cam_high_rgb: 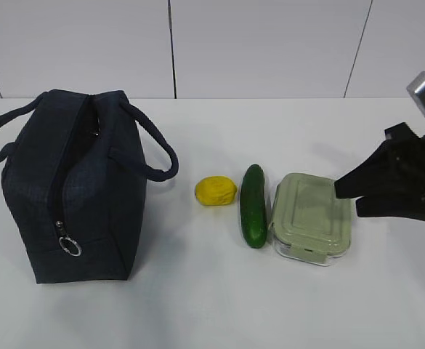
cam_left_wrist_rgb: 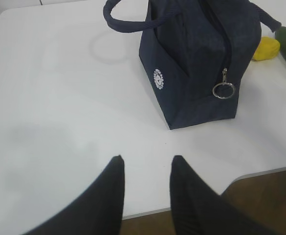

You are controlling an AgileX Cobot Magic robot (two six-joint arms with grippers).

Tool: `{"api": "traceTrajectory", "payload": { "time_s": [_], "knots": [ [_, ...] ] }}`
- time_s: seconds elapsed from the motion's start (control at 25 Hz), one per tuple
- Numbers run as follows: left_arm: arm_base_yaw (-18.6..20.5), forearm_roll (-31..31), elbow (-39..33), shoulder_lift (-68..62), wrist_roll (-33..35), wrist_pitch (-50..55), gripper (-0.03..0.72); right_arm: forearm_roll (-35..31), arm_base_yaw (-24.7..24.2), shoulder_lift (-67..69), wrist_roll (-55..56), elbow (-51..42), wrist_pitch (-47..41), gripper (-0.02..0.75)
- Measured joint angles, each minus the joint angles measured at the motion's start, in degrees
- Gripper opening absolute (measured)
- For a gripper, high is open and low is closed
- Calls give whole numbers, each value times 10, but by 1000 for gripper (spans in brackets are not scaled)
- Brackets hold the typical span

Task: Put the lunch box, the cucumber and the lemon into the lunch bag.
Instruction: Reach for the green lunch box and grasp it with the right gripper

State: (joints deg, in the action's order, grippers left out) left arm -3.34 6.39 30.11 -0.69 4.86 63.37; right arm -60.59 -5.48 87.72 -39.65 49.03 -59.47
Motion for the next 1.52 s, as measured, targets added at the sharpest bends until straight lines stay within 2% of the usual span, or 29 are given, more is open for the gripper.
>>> {"api": "traceTrajectory", "payload": {
  "time_s": [0.32, 0.44, 0.88, 1.16, 1.52],
  "knots": [
    [0, 0, 0, 0, 0, 0, 226, -38, -120, 43, -76, 2, -62, 398],
    [0, 0, 0, 0, 0, 0, 226, -38, -139, 62, -83, 4, -67, 398],
    [0, 0, 0, 0, 0, 0, 226, -36, -139, 83, -89, 4, -45, 404],
    [0, 0, 0, 0, 0, 0, 226, -56, -139, 117, -104, 4, -40, 550],
    [0, 0, 0, 0, 0, 0, 226, -89, -139, 185, -158, 14, -37, 568]
  ]
}}
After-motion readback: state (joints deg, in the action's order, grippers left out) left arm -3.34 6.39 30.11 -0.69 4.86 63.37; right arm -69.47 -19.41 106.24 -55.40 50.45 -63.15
